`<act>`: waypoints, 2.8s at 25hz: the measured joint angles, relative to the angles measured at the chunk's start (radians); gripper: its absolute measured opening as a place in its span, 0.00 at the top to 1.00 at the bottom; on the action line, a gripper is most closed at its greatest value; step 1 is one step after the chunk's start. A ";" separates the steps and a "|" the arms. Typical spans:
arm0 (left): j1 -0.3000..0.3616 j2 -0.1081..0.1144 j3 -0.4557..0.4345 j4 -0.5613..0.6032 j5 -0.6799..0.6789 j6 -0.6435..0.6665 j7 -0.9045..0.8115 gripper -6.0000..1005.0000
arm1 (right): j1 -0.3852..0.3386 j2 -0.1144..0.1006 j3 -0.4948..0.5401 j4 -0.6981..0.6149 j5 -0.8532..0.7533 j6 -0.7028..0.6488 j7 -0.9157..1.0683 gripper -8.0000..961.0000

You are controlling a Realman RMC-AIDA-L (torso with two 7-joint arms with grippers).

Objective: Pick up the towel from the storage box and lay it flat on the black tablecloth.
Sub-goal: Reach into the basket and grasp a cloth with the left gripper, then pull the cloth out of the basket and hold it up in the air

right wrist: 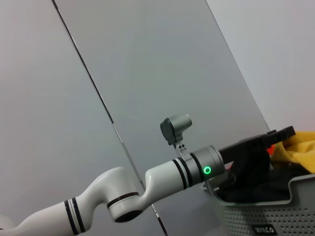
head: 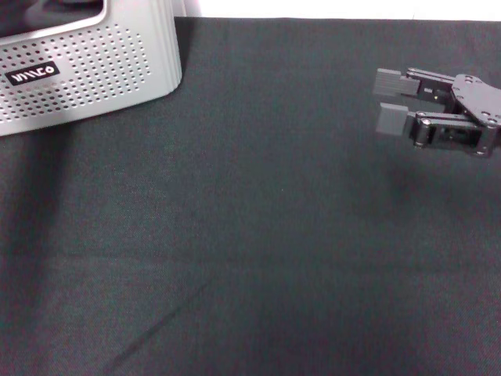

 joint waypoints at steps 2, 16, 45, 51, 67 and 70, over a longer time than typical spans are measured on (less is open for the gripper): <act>-0.001 0.000 -0.002 -0.006 -0.001 -0.014 0.001 0.29 | 0.000 -0.001 0.000 0.000 0.002 0.000 -0.001 0.12; 0.002 0.000 0.013 -0.039 -0.003 -0.006 -0.004 0.32 | 0.004 -0.001 0.016 0.001 0.001 0.000 -0.001 0.12; 0.224 0.013 -0.019 0.076 -0.432 0.767 -0.203 0.97 | -0.006 0.011 0.063 0.038 0.001 -0.002 -0.026 0.13; 0.209 0.020 -0.111 -0.020 -0.420 1.082 -0.445 0.97 | 0.004 0.020 0.079 0.061 0.012 -0.003 -0.084 0.13; 0.245 0.006 -0.097 -0.079 -0.442 1.411 -0.627 0.97 | 0.087 0.044 0.053 0.215 0.140 -0.023 -0.309 0.13; 0.238 0.006 -0.087 -0.109 -0.453 1.445 -0.632 0.97 | 0.123 0.044 0.038 0.268 0.157 -0.033 -0.347 0.13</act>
